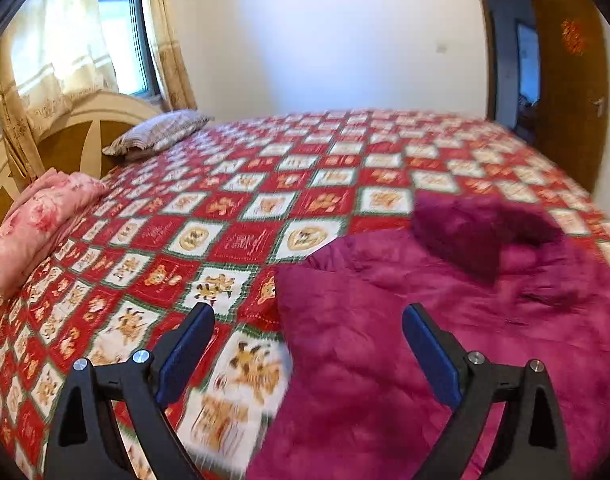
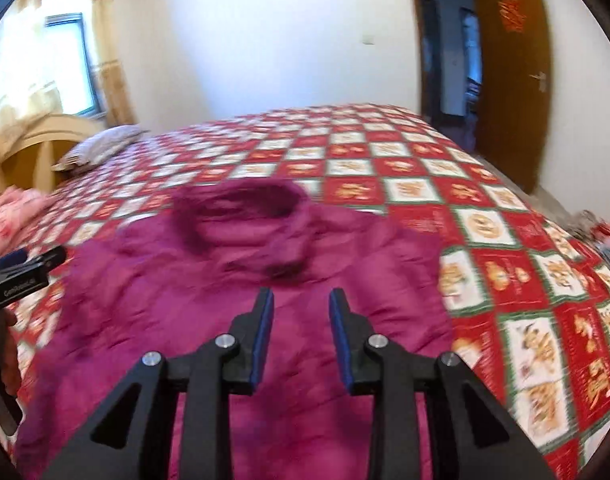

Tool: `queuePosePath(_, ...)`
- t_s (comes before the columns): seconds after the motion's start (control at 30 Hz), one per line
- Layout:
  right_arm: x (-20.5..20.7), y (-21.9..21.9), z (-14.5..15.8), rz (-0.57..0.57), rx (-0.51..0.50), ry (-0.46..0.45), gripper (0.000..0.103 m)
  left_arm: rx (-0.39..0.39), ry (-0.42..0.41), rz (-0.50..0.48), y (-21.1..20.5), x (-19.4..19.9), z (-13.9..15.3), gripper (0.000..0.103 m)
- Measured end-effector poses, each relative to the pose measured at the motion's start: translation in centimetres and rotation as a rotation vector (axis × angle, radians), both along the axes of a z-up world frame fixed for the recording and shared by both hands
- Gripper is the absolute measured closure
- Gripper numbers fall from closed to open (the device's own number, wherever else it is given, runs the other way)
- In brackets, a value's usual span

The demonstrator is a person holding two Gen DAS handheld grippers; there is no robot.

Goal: Fold large clothes

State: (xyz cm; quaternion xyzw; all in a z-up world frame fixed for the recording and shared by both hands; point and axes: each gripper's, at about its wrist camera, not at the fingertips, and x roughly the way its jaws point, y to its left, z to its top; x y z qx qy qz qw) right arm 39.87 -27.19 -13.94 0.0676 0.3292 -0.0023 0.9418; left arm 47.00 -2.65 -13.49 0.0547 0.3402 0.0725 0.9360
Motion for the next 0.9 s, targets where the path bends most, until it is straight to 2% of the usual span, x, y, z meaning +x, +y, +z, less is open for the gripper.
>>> queuePosePath(0.1, 1.7, -1.6, -2.3, -0.038, -0.035, 0.063, 0.071, 0.050, 0.093, 0.034, 0.1, 2.9, -3.8, 0.008)
queuePosePath(0.2, 2.4, -2.9, -4.8, -0.041, -0.013, 0.117, 0.071, 0.013, 0.158, 0.045, 0.6, 3.6, -6.4, 0.008)
queuePosePath(0.43, 2.7, -3.8, -5.9, -0.029, 0.037, 0.132, 0.070, -0.021, 0.168, 0.048, 0.7, 3.5, -7.4, 0.007)
queuePosePath(0.67, 2.7, -3.5, -6.2, -0.033, 0.030, 0.132, 0.070, 0.036, 0.153, 0.054, -0.3, 3.5, -7.5, 0.006)
queuePosePath(0.9, 2.8, -3.1, -6.3, -0.036, 0.000, 0.140, 0.070, 0.039, 0.156, 0.054, -0.3, 3.6, -7.6, 0.006)
